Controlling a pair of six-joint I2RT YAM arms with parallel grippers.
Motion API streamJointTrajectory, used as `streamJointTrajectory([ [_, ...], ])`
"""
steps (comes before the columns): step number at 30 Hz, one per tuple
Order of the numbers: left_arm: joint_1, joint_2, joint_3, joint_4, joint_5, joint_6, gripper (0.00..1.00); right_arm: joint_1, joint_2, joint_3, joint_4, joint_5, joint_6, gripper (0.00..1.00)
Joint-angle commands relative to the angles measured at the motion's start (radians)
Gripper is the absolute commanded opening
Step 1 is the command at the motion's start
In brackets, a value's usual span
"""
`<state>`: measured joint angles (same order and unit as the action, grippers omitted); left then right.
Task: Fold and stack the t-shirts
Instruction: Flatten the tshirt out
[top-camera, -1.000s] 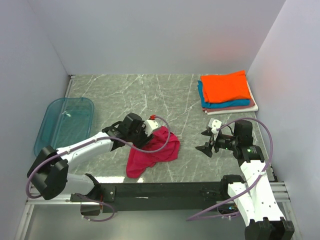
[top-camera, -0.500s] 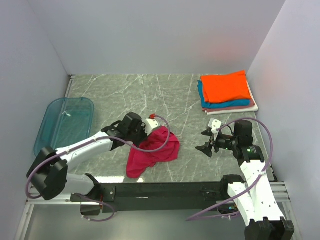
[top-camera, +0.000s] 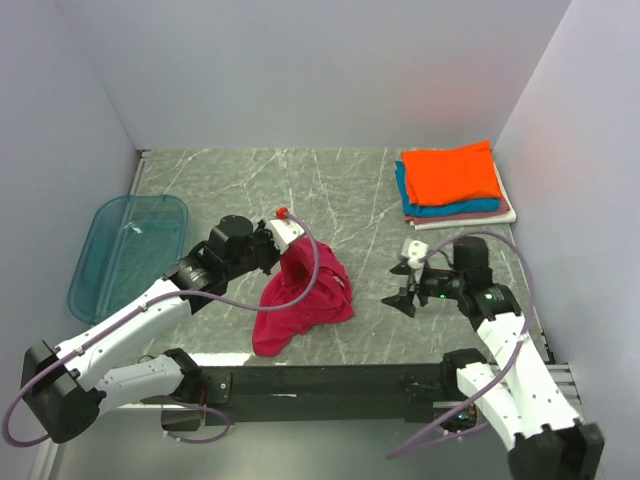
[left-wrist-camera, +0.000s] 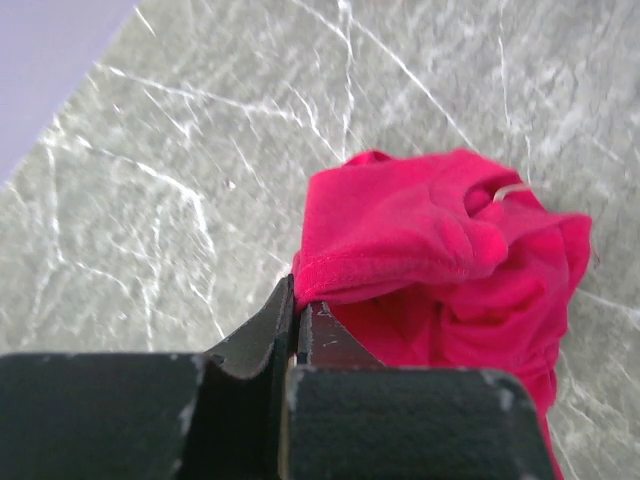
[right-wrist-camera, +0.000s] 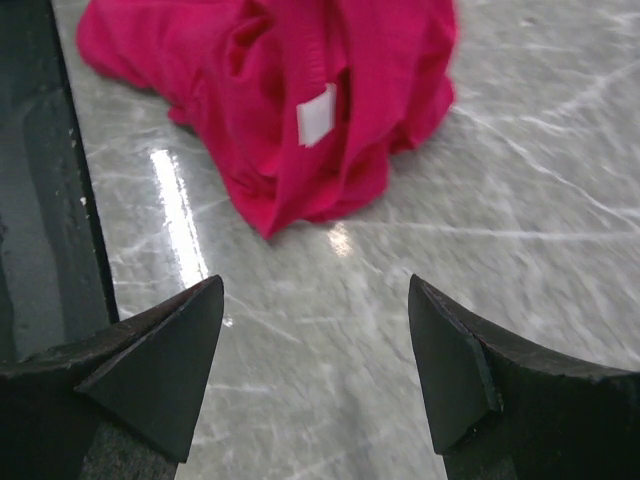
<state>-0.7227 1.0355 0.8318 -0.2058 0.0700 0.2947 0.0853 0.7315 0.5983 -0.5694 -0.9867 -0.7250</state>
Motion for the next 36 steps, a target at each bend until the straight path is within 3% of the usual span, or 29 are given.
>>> streamJointTrajectory([
  [1,0.002,-0.011,0.072,0.014,-0.004,0.027,0.00,0.188,0.061,0.015,0.117,0.208,0.091,0.80],
  [6,0.002,-0.026,0.079,-0.003,0.001,0.021,0.00,0.342,0.207,0.054,0.264,0.370,0.194,0.81],
  [12,0.003,-0.072,0.049,-0.001,-0.001,0.012,0.00,0.617,0.334,0.005,0.515,0.689,0.321,0.85],
  [18,0.003,-0.103,0.036,-0.003,-0.024,0.012,0.00,0.683,0.427,-0.003,0.623,0.804,0.430,0.86],
  [26,0.003,-0.117,0.038,-0.004,-0.030,0.012,0.00,0.699,0.535,0.083,0.569,0.843,0.467,0.85],
  [30,0.003,-0.130,0.035,-0.014,-0.041,0.014,0.00,0.699,0.594,0.126,0.526,0.865,0.472,0.77],
  [33,0.002,-0.147,0.023,-0.015,-0.047,0.017,0.00,0.700,0.588,0.123,0.525,0.855,0.467,0.65],
  [36,0.003,-0.161,0.012,-0.015,-0.058,0.024,0.00,0.700,0.562,0.113,0.516,0.826,0.454,0.43],
])
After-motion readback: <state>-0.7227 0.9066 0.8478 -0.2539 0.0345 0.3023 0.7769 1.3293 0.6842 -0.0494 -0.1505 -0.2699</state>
